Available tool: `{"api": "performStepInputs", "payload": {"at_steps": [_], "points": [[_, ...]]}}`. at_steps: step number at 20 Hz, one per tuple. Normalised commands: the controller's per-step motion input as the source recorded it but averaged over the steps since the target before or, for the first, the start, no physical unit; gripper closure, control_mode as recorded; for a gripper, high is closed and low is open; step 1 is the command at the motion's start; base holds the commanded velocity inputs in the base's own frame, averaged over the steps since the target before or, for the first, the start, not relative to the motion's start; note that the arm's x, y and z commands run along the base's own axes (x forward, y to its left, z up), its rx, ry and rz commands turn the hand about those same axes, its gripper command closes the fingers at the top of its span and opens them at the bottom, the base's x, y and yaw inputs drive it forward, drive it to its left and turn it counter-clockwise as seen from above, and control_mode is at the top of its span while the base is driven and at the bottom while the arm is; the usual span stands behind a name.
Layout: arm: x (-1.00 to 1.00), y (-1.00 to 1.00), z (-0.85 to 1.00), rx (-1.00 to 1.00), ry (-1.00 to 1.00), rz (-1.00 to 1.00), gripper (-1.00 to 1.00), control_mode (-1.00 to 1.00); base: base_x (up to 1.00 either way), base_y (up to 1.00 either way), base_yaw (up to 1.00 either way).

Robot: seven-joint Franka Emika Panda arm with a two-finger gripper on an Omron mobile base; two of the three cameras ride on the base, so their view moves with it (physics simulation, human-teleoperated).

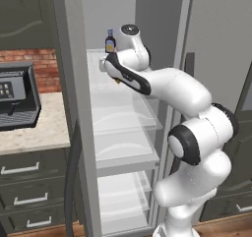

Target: Pick the cheese from the fridge and the cheese grater from the cabinet and place them next to the salad bowl.

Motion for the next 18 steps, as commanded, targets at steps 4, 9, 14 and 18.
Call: {"api": "performStepInputs", "payload": {"at_steps": [4,9,14,18], "points": [[-0.85,-0.09,0.08,0.04,-0.07,0.00,1.00,-1.00,0.00,0.00,0.00],[-0.93,-0.21,0.02,0.04,-0.02,0.00,1.00,-1.00,0.00,0.00,0.00],[-0.94,-0.30,0.20,0.01,0.00,0.00,1.00,-1.00,0.00,0.00,0.00],[-0.90,-0.35,0.32,0.00,0.01,0.00,1.00,-1.00,0.00,0.00,0.00]]}}
